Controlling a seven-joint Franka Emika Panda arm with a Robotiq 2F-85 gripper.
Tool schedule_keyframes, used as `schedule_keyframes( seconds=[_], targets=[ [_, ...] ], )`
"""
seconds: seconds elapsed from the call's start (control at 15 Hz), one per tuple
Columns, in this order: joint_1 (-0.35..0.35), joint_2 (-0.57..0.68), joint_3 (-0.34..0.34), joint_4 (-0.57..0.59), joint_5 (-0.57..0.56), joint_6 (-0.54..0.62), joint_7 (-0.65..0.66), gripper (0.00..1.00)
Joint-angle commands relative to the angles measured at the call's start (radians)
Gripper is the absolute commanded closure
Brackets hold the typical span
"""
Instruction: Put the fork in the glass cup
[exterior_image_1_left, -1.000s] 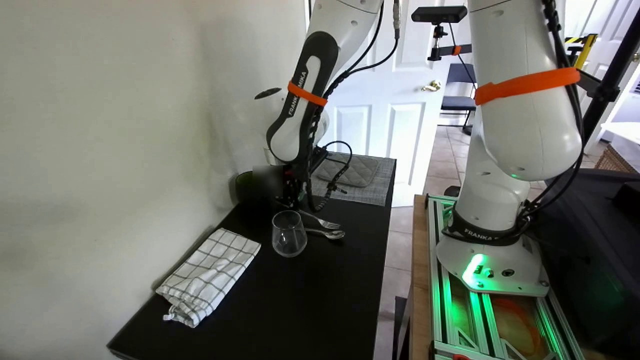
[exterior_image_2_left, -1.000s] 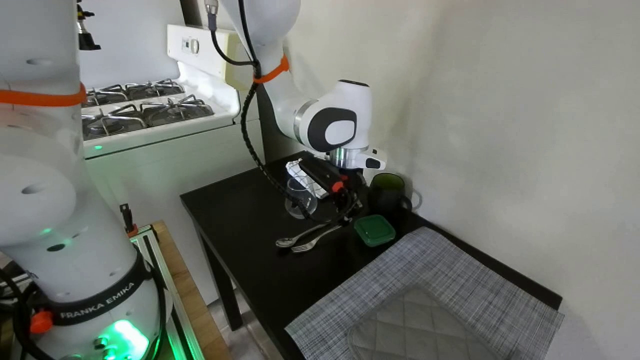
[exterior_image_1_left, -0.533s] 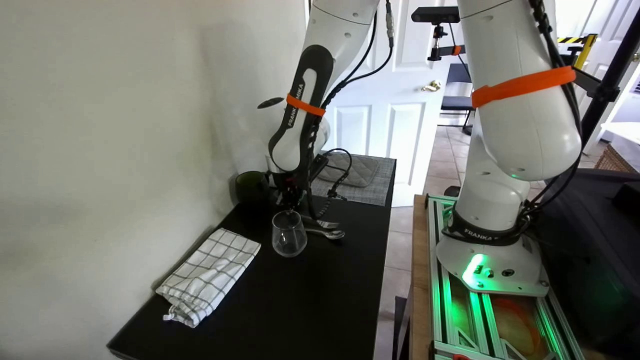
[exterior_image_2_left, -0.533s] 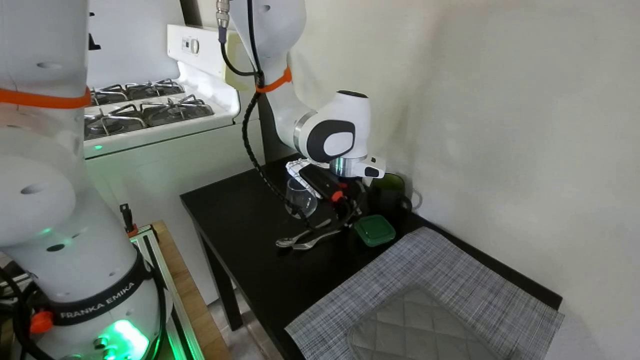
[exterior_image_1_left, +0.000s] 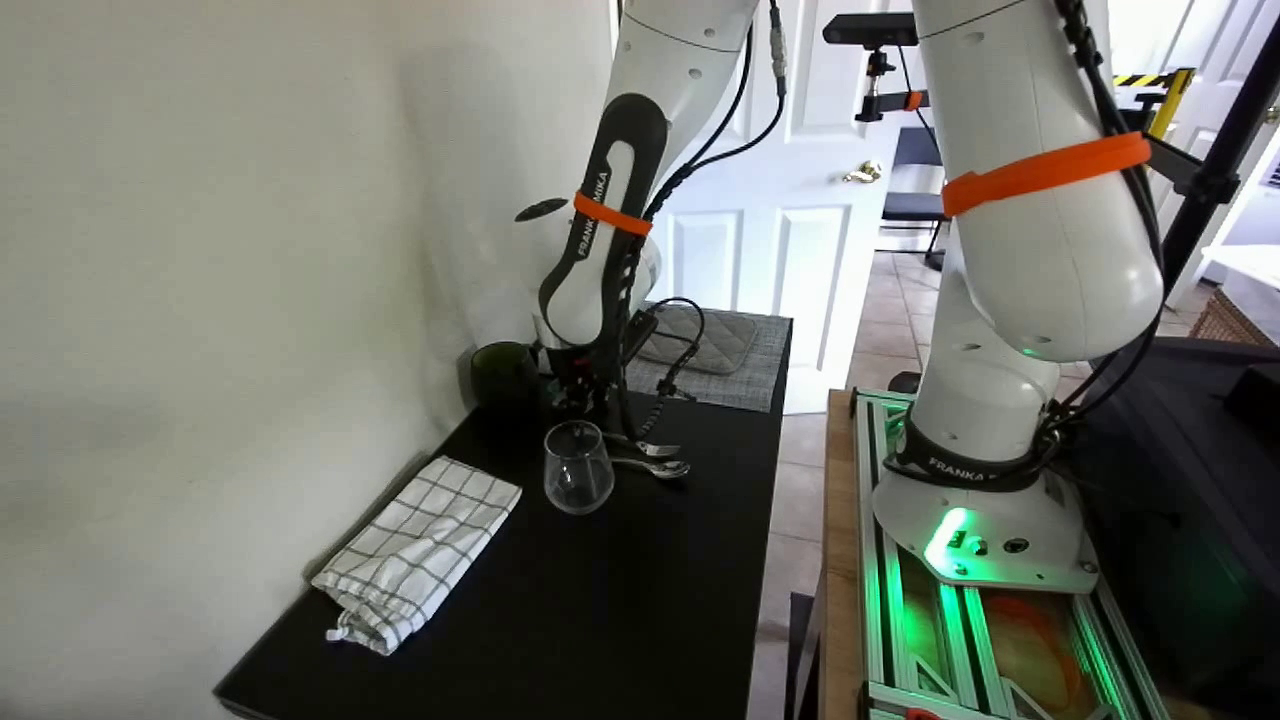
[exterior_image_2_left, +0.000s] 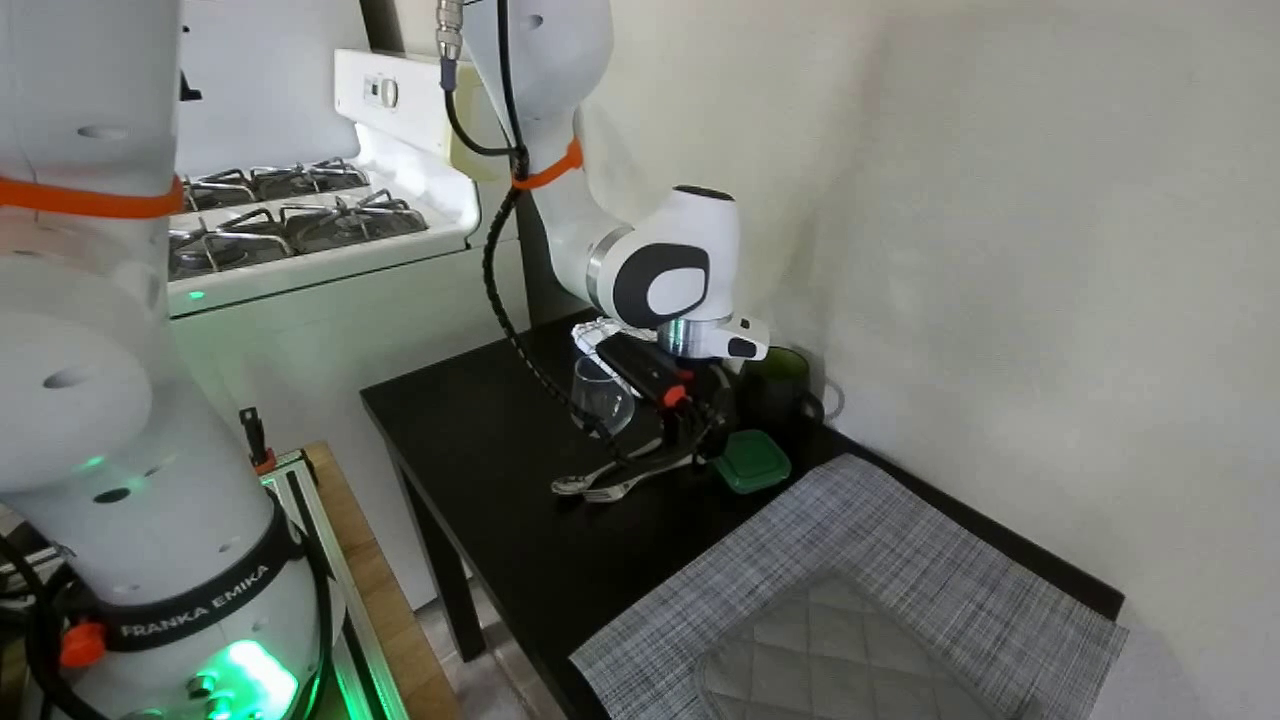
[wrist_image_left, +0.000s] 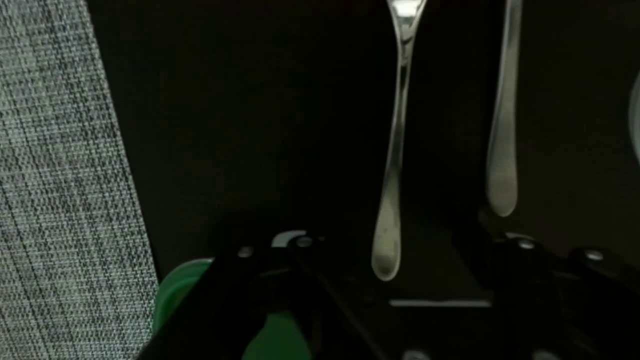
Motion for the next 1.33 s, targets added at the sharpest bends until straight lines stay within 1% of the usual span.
schedule_keyframes(
  seconds=[0.0,0.2,0.27,0.33,0.4,0.53,0.8,1.0,1.13,1.27],
  targets=[
    [0.027,-0.006,-0.028,-0.009,-0.043,-0.051,0.01,0.01],
    [0.033,-0.003,-0.028,-0.012,-0.058,-0.084,0.015,0.0],
    [0.033,-0.002,-0.028,-0.012,-0.061,-0.094,0.016,0.1],
    [0.034,-0.004,-0.026,-0.012,-0.062,-0.104,0.015,0.25],
    [0.034,-0.005,-0.025,-0.013,-0.062,-0.112,0.015,0.28],
    [0.035,-0.006,-0.022,-0.012,-0.06,-0.124,0.016,0.46],
    [0.042,-0.011,-0.02,-0.011,-0.06,-0.126,0.021,0.74],
    [0.045,-0.01,-0.02,-0.011,-0.06,-0.12,0.024,0.98],
    [0.044,-0.008,-0.021,-0.01,-0.058,-0.12,0.024,1.0],
    [0.041,-0.008,-0.022,-0.006,-0.055,-0.121,0.021,0.98]
  ],
)
